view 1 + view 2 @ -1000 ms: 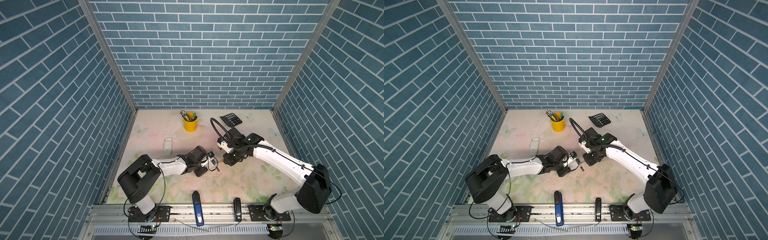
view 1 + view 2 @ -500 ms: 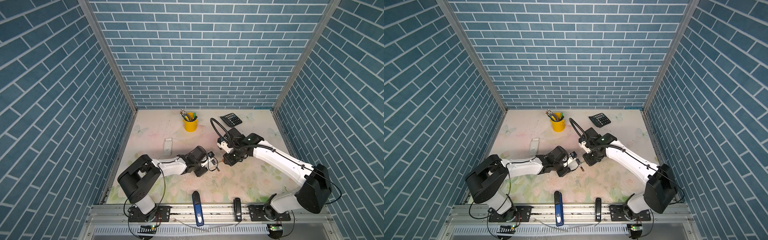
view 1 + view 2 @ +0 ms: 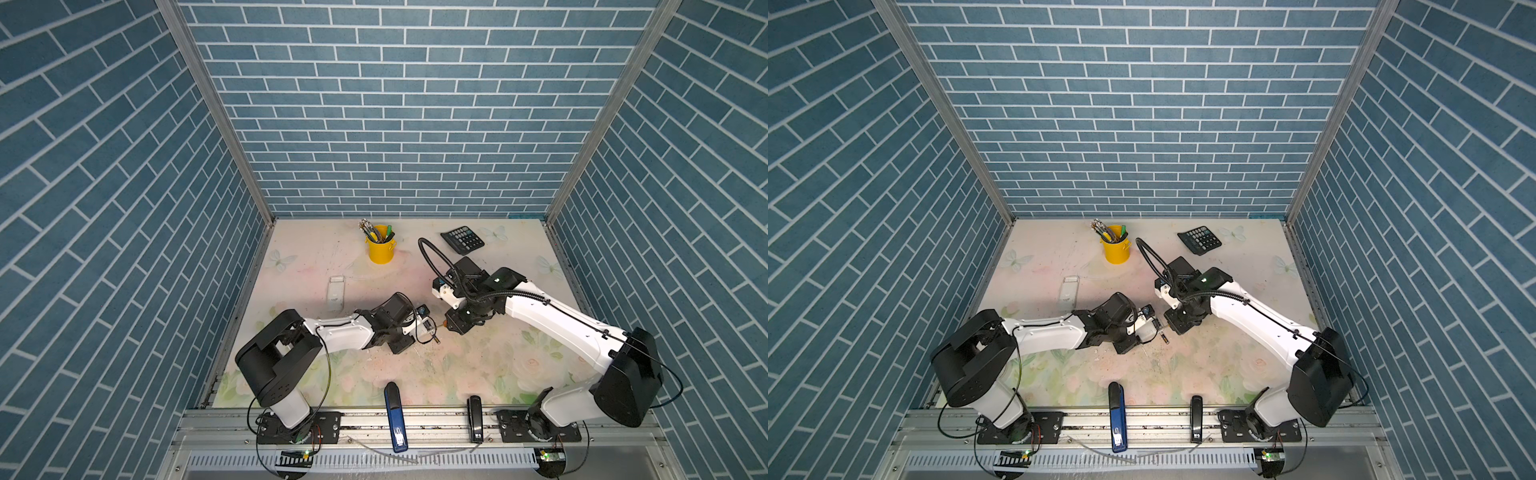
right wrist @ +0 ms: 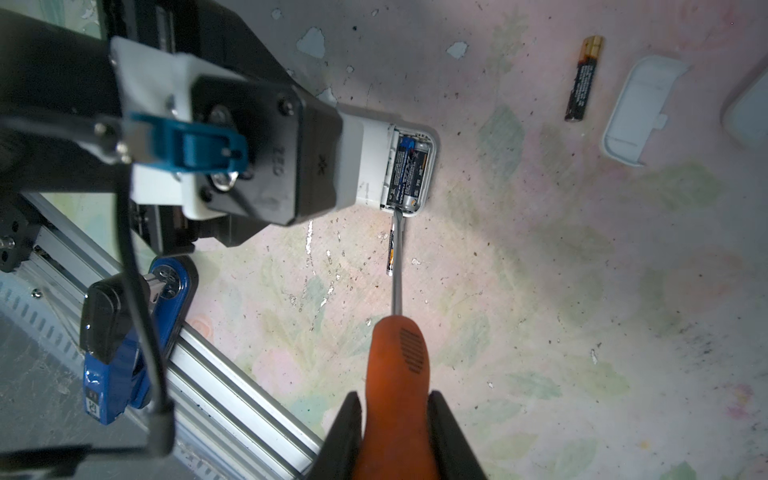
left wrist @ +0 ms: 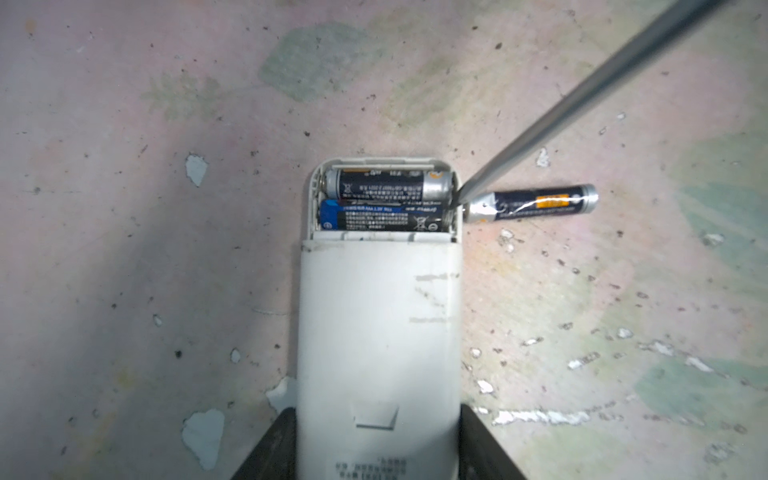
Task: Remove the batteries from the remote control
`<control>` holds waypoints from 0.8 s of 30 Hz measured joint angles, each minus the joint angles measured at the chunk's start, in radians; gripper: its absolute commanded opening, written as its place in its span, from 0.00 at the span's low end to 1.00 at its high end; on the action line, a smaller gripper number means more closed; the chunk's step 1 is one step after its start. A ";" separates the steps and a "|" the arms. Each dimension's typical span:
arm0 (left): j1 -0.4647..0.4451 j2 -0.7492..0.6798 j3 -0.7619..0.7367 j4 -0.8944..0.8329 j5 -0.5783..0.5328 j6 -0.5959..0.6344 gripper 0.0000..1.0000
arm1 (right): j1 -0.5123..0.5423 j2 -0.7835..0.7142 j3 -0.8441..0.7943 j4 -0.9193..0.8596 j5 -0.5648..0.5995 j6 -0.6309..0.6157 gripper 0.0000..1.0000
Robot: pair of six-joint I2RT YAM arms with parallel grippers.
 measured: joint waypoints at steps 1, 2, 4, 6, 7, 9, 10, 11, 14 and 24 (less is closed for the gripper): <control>0.000 0.000 0.001 -0.001 -0.001 0.001 0.39 | 0.000 0.000 0.000 0.000 0.000 0.000 0.00; -0.001 0.000 0.002 -0.002 -0.002 0.002 0.39 | 0.001 0.000 0.000 -0.001 0.000 0.000 0.00; -0.002 0.001 0.002 -0.002 -0.003 0.004 0.39 | 0.001 0.000 0.000 -0.001 0.002 0.000 0.00; -0.002 0.001 0.002 -0.002 -0.004 0.005 0.38 | 0.001 0.000 0.000 -0.001 0.005 0.000 0.00; -0.002 0.001 0.002 -0.002 -0.004 0.005 0.38 | 0.001 0.000 0.000 -0.001 0.008 0.000 0.00; -0.002 0.001 0.002 -0.002 -0.004 0.005 0.38 | 0.001 0.000 0.000 -0.002 0.014 0.000 0.00; -0.002 0.001 0.002 -0.002 -0.004 0.005 0.38 | 0.001 0.000 0.000 -0.002 0.017 0.000 0.00; -0.002 0.001 0.002 -0.002 -0.004 0.005 0.38 | 0.002 0.000 0.000 -0.002 0.018 0.000 0.00; -0.002 0.001 0.002 -0.002 -0.005 0.005 0.38 | 0.003 -0.001 0.000 -0.003 0.022 0.000 0.00; -0.003 0.001 0.002 -0.002 -0.006 0.005 0.37 | 0.004 -0.002 0.000 -0.004 0.034 0.000 0.00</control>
